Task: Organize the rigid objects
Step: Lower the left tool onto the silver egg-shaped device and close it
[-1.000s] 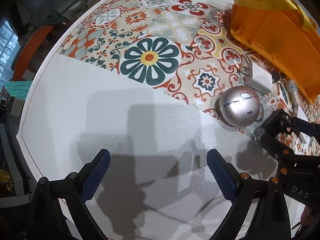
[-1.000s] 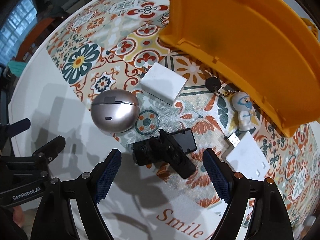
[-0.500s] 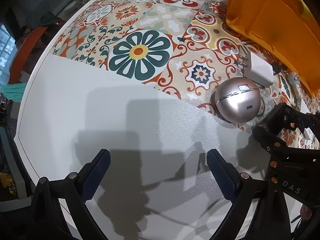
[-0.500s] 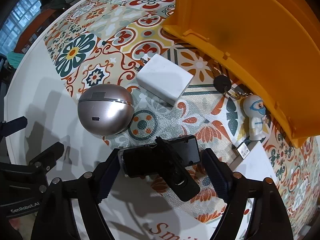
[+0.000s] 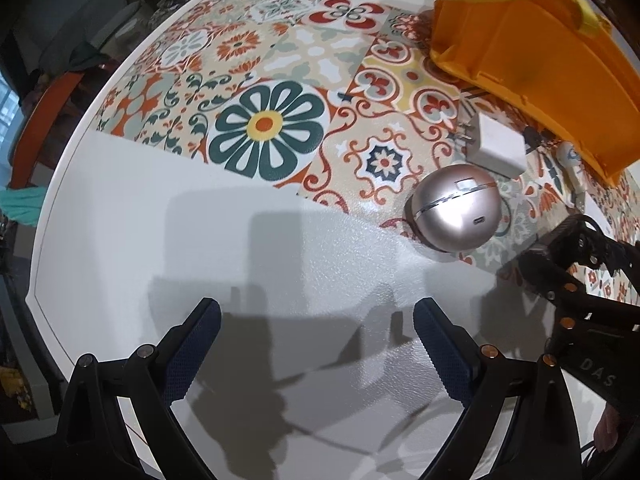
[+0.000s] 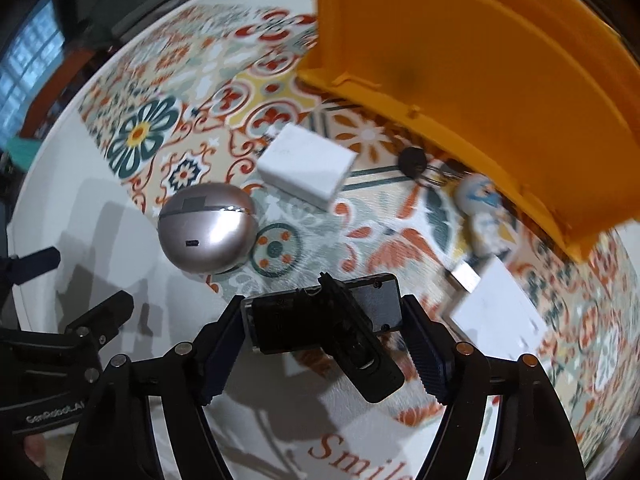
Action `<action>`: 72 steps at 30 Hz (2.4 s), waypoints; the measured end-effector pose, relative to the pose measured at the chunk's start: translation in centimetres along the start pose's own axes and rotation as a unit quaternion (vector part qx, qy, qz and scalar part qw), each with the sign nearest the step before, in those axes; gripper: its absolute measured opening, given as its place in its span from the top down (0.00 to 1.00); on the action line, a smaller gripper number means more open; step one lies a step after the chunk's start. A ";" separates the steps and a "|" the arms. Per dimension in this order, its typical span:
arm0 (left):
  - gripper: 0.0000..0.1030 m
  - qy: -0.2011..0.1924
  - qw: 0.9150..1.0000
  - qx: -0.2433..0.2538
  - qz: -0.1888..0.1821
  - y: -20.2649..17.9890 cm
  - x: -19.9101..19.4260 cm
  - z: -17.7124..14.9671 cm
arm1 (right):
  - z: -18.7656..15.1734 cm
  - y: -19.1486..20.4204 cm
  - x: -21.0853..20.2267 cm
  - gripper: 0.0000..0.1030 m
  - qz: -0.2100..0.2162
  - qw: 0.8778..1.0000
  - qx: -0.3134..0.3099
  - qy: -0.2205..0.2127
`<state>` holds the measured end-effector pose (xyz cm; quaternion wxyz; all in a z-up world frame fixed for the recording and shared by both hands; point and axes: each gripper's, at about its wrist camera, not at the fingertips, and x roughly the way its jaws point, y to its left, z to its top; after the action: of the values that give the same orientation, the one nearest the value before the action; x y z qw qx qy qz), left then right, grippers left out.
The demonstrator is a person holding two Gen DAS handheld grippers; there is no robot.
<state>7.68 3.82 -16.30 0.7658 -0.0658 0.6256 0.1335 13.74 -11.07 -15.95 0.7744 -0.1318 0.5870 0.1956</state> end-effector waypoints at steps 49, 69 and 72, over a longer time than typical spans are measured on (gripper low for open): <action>0.26 -0.068 0.967 0.212 -0.122 -7.0 2.9 3.8 | -5.6 -5.2 -2.9 0.27 -0.055 0.961 0.269 -0.024; 0.41 -0.077 0.969 0.188 -0.141 -7.0 1.8 3.5 | -5.3 -5.6 -3.4 0.27 -0.054 0.961 0.270 -0.033; 0.41 -0.083 0.968 0.187 -0.146 -6.4 0.8 3.2 | -5.2 -5.6 -3.7 0.27 -0.053 0.961 0.270 -0.037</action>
<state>12.65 -1.36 -16.87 0.8249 -0.0011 0.5574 -0.0941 10.93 -18.84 -13.94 0.8116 0.0590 0.5812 -0.0070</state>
